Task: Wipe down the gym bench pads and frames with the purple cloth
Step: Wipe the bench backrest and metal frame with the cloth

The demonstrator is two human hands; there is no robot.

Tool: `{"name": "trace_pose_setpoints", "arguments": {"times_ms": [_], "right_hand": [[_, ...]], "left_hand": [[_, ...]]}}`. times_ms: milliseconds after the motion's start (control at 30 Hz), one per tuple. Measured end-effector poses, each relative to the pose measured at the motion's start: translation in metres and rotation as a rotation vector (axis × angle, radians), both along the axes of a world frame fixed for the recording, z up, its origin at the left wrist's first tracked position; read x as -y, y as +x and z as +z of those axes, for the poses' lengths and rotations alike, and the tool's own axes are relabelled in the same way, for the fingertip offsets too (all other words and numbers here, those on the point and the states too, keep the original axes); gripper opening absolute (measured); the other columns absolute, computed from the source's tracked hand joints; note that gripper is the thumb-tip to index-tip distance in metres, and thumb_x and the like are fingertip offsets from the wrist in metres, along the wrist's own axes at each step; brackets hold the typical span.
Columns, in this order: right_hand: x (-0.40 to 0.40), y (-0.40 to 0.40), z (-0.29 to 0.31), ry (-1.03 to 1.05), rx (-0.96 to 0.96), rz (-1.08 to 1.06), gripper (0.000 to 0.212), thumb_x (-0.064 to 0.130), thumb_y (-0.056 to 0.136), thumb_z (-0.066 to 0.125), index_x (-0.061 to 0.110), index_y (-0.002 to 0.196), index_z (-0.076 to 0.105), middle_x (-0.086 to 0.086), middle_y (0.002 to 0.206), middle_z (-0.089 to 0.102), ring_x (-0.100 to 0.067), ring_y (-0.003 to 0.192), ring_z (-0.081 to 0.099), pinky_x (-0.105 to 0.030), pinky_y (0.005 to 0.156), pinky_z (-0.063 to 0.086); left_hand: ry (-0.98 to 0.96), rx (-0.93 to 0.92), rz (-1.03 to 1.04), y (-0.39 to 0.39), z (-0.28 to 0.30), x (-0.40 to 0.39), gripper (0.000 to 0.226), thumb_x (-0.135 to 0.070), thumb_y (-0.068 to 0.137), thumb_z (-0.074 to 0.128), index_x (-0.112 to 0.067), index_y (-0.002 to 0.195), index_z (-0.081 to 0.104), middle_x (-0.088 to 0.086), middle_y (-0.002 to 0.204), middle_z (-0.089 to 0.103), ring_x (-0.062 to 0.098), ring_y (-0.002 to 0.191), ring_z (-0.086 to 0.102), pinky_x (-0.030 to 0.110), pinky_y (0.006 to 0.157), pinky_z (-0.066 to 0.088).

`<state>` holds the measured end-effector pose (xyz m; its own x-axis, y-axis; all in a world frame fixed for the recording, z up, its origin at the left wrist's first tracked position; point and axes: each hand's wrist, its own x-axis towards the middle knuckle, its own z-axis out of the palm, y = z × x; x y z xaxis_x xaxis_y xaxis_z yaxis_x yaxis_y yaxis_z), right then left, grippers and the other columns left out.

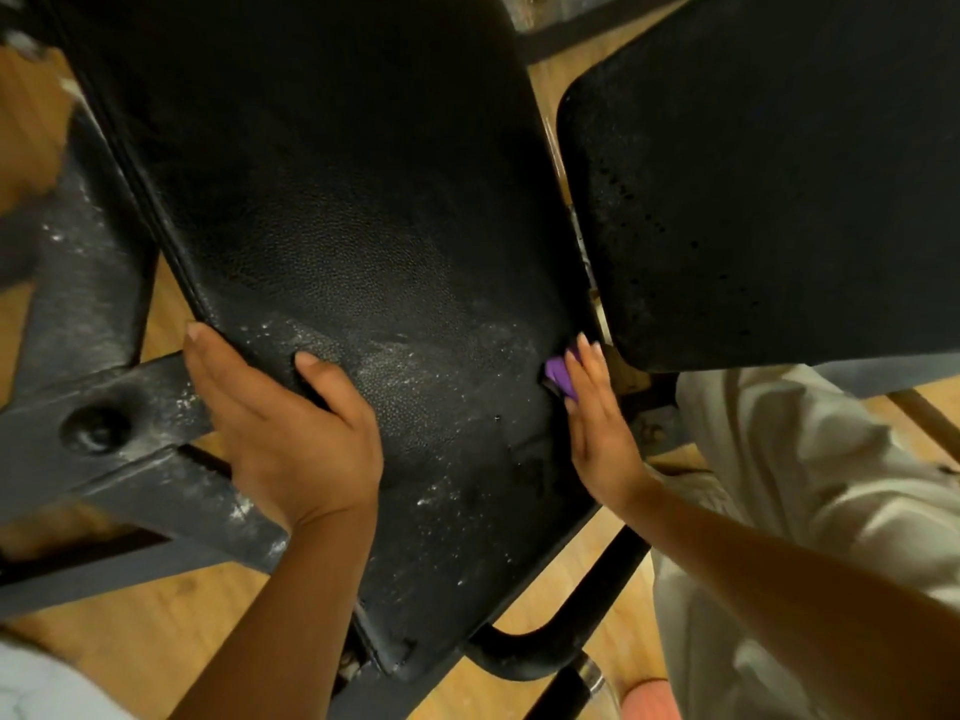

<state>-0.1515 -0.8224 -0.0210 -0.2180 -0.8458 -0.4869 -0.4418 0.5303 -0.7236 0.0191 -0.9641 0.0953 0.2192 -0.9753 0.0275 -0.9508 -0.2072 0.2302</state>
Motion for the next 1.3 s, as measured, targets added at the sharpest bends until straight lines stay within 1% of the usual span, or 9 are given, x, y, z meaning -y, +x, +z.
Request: {"name": "trace_pose_setpoints", "arguments": {"times_ms": [133,233,400,567,700,867,1033,1133,1300], "right_hand": [[0.101,-0.002,-0.015,-0.226,-0.006,-0.050,0.046,0.011,0.100,0.035,0.001,0.145,0.030,-0.013,0.156,0.019,-0.025,0.147,0.012,-0.032,0.120,0.015],[0.147,0.001,-0.018,-0.261,-0.015,-0.120,0.045,0.011,0.102,0.035,0.003,0.145,0.031,-0.012,0.156,0.021,-0.023,0.147,0.013,-0.036,0.120,0.018],[0.031,0.010,0.003,-0.250,0.049,0.007,0.050,0.000,0.098,0.041,0.007,0.146,0.030,-0.008,0.157,0.021,-0.024,0.147,0.014,-0.051,0.117,0.019],[-0.030,0.012,0.010,-0.216,0.091,0.153,0.048,0.012,0.099,0.038,0.012,0.146,0.031,0.005,0.158,0.015,-0.022,0.147,0.011,-0.046,0.118,0.017],[0.059,0.009,-0.001,-0.355,0.109,0.099,0.044,0.005,0.097,0.041,-0.002,0.140,0.038,-0.015,0.153,0.027,-0.031,0.145,0.018,-0.045,0.118,0.020],[0.158,0.014,-0.002,-0.373,0.087,-0.094,0.043,0.005,0.098,0.043,-0.001,0.141,0.038,-0.018,0.152,0.029,-0.030,0.145,0.019,-0.045,0.118,0.023],[0.054,0.023,0.017,-0.345,0.121,0.046,0.049,-0.002,0.096,0.043,0.002,0.144,0.034,-0.013,0.155,0.025,-0.029,0.146,0.017,-0.054,0.116,0.020],[-0.021,0.032,0.030,-0.291,0.149,0.210,0.055,0.011,0.098,0.039,0.020,0.149,0.022,0.003,0.159,0.014,-0.026,0.147,0.011,-0.048,0.118,0.014],[0.009,0.028,0.016,-0.418,0.083,0.337,0.046,0.020,0.102,0.033,0.010,0.146,0.023,0.001,0.158,0.011,-0.022,0.147,0.010,-0.035,0.120,0.010]], "left_hand": [[-0.002,0.002,0.006,0.001,0.000,0.000,0.062,-0.026,0.098,0.041,0.004,0.148,0.021,0.021,0.150,0.031,0.039,0.130,0.041,0.052,0.092,0.045],[-0.012,-0.002,-0.002,0.001,0.000,0.001,0.061,-0.025,0.098,0.041,0.005,0.148,0.021,0.022,0.150,0.032,0.038,0.132,0.040,0.052,0.094,0.046],[-0.008,-0.006,0.004,-0.001,0.000,-0.001,0.061,-0.025,0.098,0.042,0.005,0.147,0.022,0.023,0.150,0.032,0.038,0.132,0.040,0.052,0.094,0.044],[-0.009,0.016,0.019,-0.003,0.000,-0.001,0.061,-0.025,0.098,0.042,0.004,0.148,0.022,0.021,0.151,0.031,0.036,0.134,0.038,0.046,0.096,0.042],[-0.014,0.009,0.017,-0.003,0.002,-0.001,0.061,-0.023,0.098,0.043,0.005,0.148,0.022,0.022,0.151,0.031,0.035,0.136,0.037,0.043,0.100,0.040],[-0.013,0.005,0.008,-0.001,0.002,0.001,0.061,-0.024,0.097,0.043,0.005,0.147,0.022,0.022,0.150,0.032,0.036,0.134,0.038,0.047,0.100,0.042],[-0.006,0.001,0.017,-0.002,0.002,0.000,0.061,-0.025,0.098,0.043,0.004,0.148,0.022,0.022,0.150,0.033,0.036,0.132,0.040,0.048,0.093,0.045],[-0.011,0.009,0.021,-0.002,0.001,0.000,0.061,-0.025,0.098,0.044,0.003,0.147,0.024,0.022,0.149,0.034,0.037,0.130,0.043,0.049,0.090,0.047],[-0.013,-0.012,0.023,-0.002,0.002,0.000,0.060,-0.024,0.097,0.045,0.005,0.147,0.025,0.022,0.149,0.035,0.036,0.133,0.041,0.046,0.095,0.046]]}}
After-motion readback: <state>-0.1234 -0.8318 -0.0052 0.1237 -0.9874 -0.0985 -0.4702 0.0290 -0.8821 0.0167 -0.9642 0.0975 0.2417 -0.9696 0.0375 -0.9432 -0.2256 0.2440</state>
